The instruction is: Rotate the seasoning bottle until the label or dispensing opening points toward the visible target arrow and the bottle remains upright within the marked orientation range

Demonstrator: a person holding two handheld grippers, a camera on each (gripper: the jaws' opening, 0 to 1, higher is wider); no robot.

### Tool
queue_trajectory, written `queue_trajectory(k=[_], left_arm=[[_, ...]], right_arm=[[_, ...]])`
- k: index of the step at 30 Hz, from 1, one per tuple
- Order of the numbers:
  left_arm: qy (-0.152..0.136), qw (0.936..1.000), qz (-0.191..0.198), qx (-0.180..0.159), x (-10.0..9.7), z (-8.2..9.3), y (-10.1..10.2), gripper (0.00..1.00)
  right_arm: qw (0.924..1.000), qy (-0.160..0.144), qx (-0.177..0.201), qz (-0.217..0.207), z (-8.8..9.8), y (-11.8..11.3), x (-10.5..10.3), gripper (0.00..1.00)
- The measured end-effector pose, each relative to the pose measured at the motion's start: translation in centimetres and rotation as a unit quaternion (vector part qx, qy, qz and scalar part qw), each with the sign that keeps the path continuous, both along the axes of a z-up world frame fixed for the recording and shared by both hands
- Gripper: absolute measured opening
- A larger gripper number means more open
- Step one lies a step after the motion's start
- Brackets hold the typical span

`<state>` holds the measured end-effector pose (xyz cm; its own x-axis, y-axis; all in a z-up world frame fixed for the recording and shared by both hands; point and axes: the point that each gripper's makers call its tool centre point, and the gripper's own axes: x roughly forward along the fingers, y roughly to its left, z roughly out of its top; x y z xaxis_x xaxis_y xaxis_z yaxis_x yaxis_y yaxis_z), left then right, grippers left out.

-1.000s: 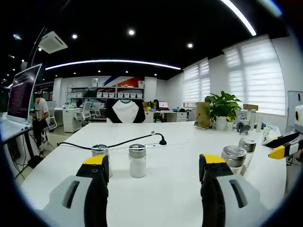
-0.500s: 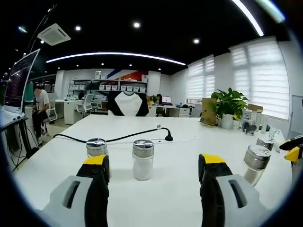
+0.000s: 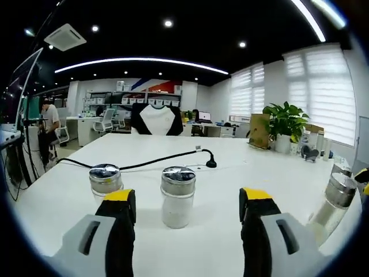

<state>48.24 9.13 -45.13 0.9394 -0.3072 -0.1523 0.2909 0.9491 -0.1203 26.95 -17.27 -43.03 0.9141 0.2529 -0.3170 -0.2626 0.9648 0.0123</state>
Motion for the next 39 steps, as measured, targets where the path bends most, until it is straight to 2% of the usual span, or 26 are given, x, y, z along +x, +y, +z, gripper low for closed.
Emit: queue_trajectory(k=[2,6,17,22,27,29,32,33,35,37,39], left_arm=[[0.009,1.0000,0.002,-0.002,0.5,-0.5,0.0,0.76],[0.004,1.0000,-0.001,0.000,1.1,-0.8,-0.1,0.74],[0.021,0.9998,-0.001,0.006,2.9,-1.7,-0.6,0.66],[0.027,0.9993,-0.008,0.024,3.2,-2.3,-0.8,0.58],[0.020,0.9987,-0.013,0.044,3.4,-2.2,-0.7,0.50],[0.022,0.9987,-0.011,0.045,3.3,-2.3,-0.6,0.44],[0.043,0.9973,-0.025,0.054,3.4,-3.4,-0.7,0.35],[0.054,0.9963,-0.026,0.061,3.1,-3.8,-0.6,0.35],[0.047,0.9974,-0.019,0.052,3.0,-3.6,-0.7,0.34],[0.046,0.9967,-0.018,0.064,3.0,-3.8,-0.7,0.34],[0.046,0.9969,-0.019,0.061,3.1,-3.8,-0.6,0.34]], right_arm=[[1.0000,0.000,0.000,0.000,0.0,0.0,0.0,0.49],[1.0000,0.001,0.000,-0.002,-0.1,-0.2,-0.1,0.49],[1.0000,0.003,-0.001,-0.005,-0.2,-0.4,-0.1,0.49],[1.0000,0.002,-0.001,-0.007,-0.1,-0.5,-0.1,0.49],[0.9999,0.001,-0.005,-0.011,0.0,-0.7,-0.2,0.49],[0.9999,-0.001,-0.012,-0.012,0.0,-0.8,-0.2,0.49],[0.9999,-0.003,-0.009,-0.013,0.1,-0.9,-0.2,0.49],[0.9999,-0.003,-0.010,-0.013,0.1,-0.9,-0.2,0.49],[0.9997,-0.006,-0.020,-0.016,0.1,-1.1,-0.1,0.49],[0.9999,-0.001,-0.005,-0.015,0.0,-0.9,-0.1,0.49],[0.9999,0.000,-0.008,-0.014,-0.1,-0.9,0.0,0.49]])
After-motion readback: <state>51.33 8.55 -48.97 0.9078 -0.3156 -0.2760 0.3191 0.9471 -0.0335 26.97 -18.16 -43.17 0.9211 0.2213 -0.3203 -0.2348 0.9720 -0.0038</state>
